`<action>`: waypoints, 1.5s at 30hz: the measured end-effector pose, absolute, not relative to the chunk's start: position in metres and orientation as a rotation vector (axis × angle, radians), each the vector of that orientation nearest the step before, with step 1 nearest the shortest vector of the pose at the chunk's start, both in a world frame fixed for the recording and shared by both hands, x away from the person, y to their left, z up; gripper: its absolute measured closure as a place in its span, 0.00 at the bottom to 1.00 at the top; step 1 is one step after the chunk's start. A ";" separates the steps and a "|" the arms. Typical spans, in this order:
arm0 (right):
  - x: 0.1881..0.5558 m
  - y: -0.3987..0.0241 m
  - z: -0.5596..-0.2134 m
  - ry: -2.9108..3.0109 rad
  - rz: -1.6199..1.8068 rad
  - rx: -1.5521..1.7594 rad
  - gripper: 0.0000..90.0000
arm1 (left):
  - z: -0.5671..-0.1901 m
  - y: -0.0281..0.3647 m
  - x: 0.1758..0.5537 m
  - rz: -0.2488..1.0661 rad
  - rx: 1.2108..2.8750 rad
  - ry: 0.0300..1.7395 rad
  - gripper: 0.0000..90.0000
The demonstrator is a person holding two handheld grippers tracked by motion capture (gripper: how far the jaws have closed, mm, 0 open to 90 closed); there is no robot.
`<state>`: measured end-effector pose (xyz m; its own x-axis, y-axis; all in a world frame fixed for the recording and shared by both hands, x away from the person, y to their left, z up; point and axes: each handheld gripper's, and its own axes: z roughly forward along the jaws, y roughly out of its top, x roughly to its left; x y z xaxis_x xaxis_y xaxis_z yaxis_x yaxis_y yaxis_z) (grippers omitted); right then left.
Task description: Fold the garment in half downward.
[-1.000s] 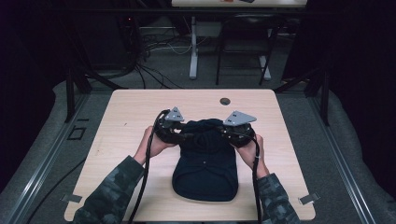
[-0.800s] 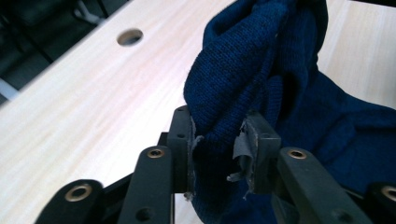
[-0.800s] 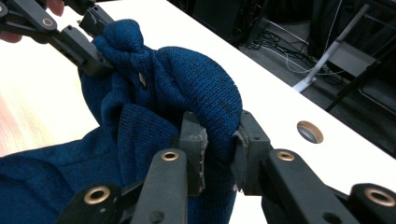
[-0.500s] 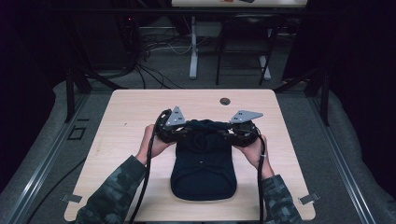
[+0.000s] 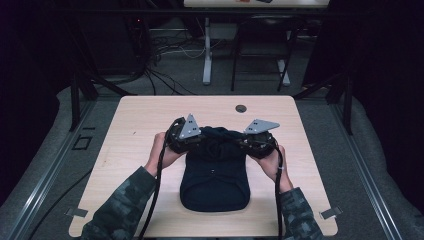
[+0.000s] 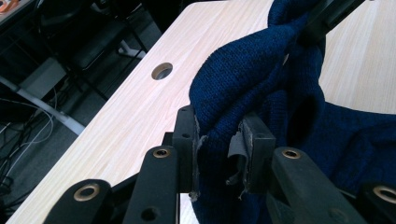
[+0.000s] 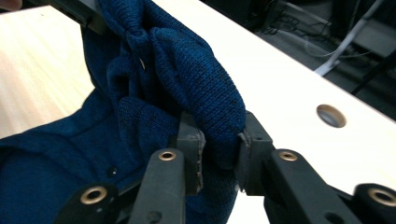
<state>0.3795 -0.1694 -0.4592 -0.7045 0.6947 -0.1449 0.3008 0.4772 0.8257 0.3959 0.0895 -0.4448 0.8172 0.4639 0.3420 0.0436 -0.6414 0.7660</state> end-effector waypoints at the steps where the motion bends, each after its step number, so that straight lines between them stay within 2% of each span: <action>1: 0.378 -0.168 -0.459 2.252 1.116 0.812 0.84 | -0.444 0.090 0.396 0.671 2.195 0.371 0.80; 6: 0.375 -0.164 -0.455 2.182 1.116 0.776 0.85 | -0.439 0.093 0.395 0.671 2.183 0.379 0.79; 8: 0.374 -0.164 -0.454 2.178 1.162 0.778 0.86 | -0.439 0.095 0.397 0.628 2.186 0.390 0.78; 10: 0.375 -0.166 -0.455 2.174 1.168 0.786 0.86 | -0.442 0.098 0.400 0.526 2.178 0.425 0.77; 13: 0.374 -0.165 -0.456 2.156 1.158 0.774 0.86 | -0.446 0.097 0.402 0.468 2.198 0.446 0.73; 17: 0.372 -0.162 -0.458 2.150 1.136 0.754 0.87 | -0.453 0.093 0.407 0.415 2.240 0.456 0.61; 20: 0.372 -0.162 -0.459 2.145 1.133 0.742 0.87 | -0.459 0.090 0.410 0.399 2.260 0.465 0.60; 23: 0.372 -0.162 -0.461 2.144 1.136 0.732 0.87 | -0.463 0.088 0.410 0.422 2.281 0.460 0.71; 26: 0.374 -0.165 -0.463 2.160 1.137 0.742 0.86 | -0.464 0.086 0.409 0.461 2.266 0.453 0.77; 34: 0.377 -0.174 -0.467 2.213 1.136 0.787 0.82 | -0.462 0.080 0.400 0.634 2.222 0.414 0.80; 39: 0.374 -0.178 -0.469 2.262 1.118 0.794 0.78 | -0.462 0.072 0.389 0.813 2.225 0.340 0.80; 41: 0.374 -0.179 -0.471 2.273 1.114 0.808 0.75 | -0.462 0.071 0.389 0.815 2.225 0.333 0.80; 45: 0.373 -0.181 -0.473 2.297 1.112 0.818 0.76 | -0.461 0.073 0.393 0.712 2.215 0.371 0.79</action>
